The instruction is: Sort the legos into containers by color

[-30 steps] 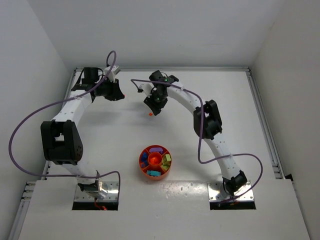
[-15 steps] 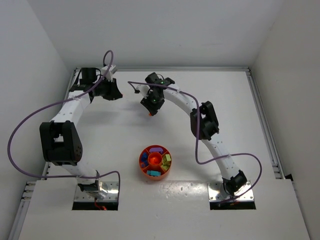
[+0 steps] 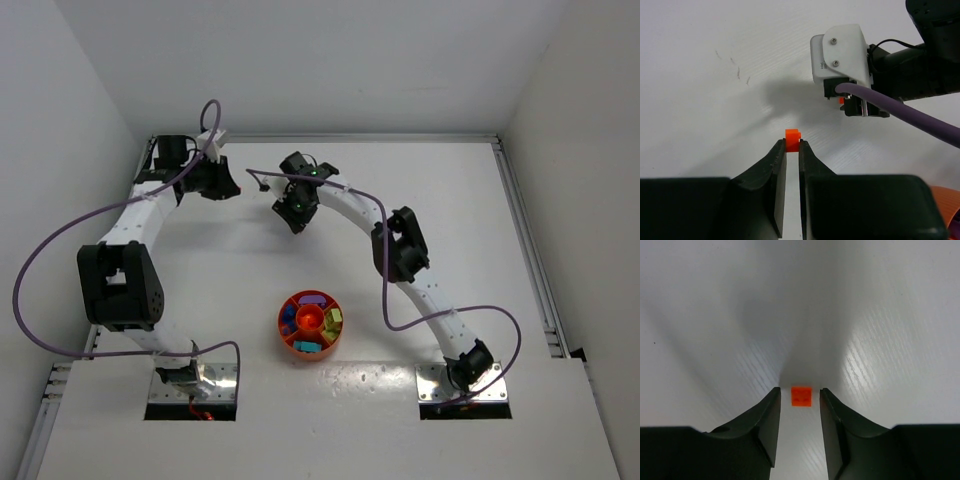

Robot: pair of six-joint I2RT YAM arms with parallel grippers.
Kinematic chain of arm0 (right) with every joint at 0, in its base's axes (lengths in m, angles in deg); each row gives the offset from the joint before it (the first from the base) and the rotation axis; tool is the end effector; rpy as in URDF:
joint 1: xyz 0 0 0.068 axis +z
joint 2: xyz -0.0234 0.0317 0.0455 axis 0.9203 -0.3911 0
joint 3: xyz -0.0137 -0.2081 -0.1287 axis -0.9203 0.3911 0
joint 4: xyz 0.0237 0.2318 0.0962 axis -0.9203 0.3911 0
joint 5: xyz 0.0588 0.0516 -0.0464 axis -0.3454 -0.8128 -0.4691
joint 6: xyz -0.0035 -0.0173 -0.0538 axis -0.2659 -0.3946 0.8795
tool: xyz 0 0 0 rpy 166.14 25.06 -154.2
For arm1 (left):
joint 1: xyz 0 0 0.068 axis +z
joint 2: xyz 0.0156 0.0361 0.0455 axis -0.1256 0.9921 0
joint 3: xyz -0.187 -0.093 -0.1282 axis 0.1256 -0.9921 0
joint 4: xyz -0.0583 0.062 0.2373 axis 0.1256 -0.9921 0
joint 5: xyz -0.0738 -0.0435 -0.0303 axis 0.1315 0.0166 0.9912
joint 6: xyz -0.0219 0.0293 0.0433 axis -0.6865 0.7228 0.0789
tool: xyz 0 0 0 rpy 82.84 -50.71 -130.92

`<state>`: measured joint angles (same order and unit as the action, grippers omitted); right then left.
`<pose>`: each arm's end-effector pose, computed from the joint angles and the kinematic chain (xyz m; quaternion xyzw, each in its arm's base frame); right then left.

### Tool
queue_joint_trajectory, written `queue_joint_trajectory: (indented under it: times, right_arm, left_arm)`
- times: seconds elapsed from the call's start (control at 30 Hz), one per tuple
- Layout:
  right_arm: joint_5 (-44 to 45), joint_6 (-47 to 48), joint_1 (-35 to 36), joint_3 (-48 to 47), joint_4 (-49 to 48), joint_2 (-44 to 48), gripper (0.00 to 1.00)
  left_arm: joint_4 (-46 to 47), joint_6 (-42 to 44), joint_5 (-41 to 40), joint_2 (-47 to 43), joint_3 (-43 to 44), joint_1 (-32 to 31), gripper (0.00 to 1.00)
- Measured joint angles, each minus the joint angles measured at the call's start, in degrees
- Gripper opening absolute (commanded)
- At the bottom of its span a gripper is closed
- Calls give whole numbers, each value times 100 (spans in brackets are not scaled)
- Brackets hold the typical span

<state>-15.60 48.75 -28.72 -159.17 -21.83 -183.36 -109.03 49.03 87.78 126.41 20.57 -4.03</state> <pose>0.4002 0.3248 0.1251 -0.4303 0.8708 0.1364 0.1949 0.3552 -0.0026 0.2596 0.1238 0.8738 -0.2461 0.4007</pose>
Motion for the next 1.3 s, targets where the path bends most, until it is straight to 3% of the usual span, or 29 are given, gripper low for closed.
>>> queue_joint_trajectory:
  times: [0.13, 0.7, 1.1, 1.3]
  right_arm:
    - [31, 0, 0, -74, -55, -87, 30]
    - [55, 437, 4, 234, -20, 68, 26]
    - [-13, 511, 2, 258, 11, 76, 1]
    - [-50, 544, 0, 769, -146, 365, 0]
  left_arm:
    - [15, 4, 0, -7, -13, 72, 0]
    - [33, 149, 37, -90, -229, 181, 0]
    - [35, 177, 39, -92, -262, 181, 0]
    - [35, 216, 39, -92, -267, 181, 0]
